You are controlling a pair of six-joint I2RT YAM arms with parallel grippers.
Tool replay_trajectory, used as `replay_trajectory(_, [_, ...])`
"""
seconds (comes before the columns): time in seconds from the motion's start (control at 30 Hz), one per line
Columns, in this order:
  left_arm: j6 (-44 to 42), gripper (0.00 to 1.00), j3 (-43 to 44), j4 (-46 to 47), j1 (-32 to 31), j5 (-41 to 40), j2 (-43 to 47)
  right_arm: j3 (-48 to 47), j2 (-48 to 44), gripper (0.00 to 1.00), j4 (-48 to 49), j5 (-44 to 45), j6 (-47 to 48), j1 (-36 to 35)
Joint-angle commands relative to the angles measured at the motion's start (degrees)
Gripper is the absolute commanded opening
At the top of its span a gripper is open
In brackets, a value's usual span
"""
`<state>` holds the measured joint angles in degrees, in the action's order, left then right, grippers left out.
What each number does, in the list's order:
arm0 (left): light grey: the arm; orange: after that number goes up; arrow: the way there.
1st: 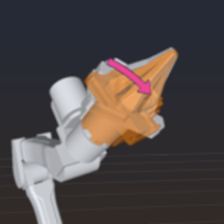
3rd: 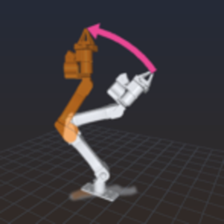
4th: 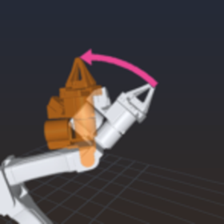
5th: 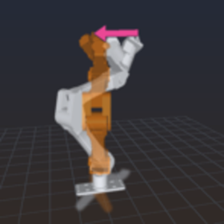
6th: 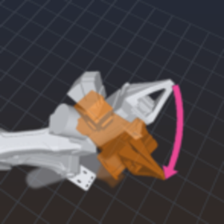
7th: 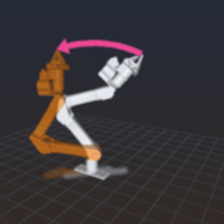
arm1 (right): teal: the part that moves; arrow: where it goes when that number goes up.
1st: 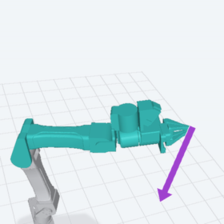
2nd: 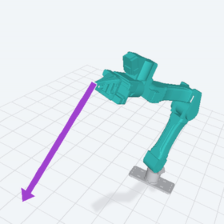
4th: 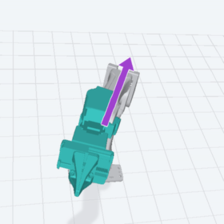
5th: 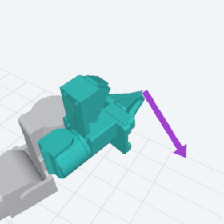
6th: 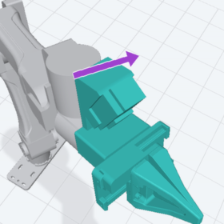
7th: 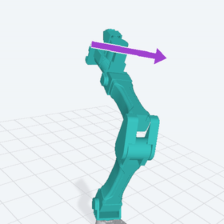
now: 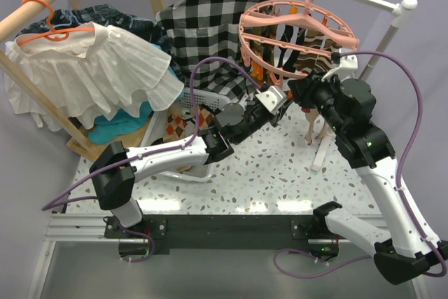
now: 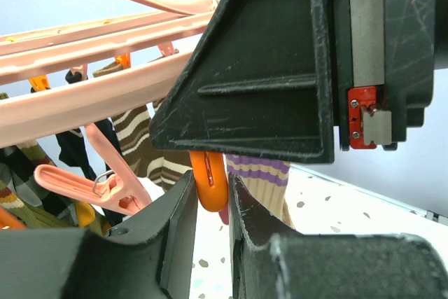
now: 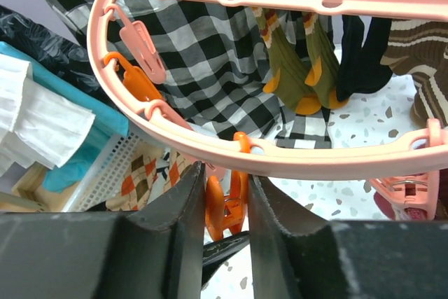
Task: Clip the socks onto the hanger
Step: Open the clamp at the hanger, then pick up the sock from the bin.
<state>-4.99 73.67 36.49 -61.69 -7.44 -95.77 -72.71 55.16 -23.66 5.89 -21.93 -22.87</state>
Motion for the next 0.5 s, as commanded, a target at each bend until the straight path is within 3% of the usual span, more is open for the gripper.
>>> replay_trajectory(0.0, [1.6,0.22,-1.9,-1.9,-1.6,2.3,0.2,0.0,-1.5,0.21,8.8,1.8,0.2,0.2])
replay_trajectory(0.27, [4.1,0.6,-5.6,-1.2,-1.2,-0.6,4.5,1.3,-1.5,0.09,8.7,1.3,0.4,0.2])
replay_trajectory(0.47, [9.7,0.77,-10.8,-4.1,2.1,-2.1,8.7,2.3,-1.1,0.05,8.9,0.4,0.1,0.2])
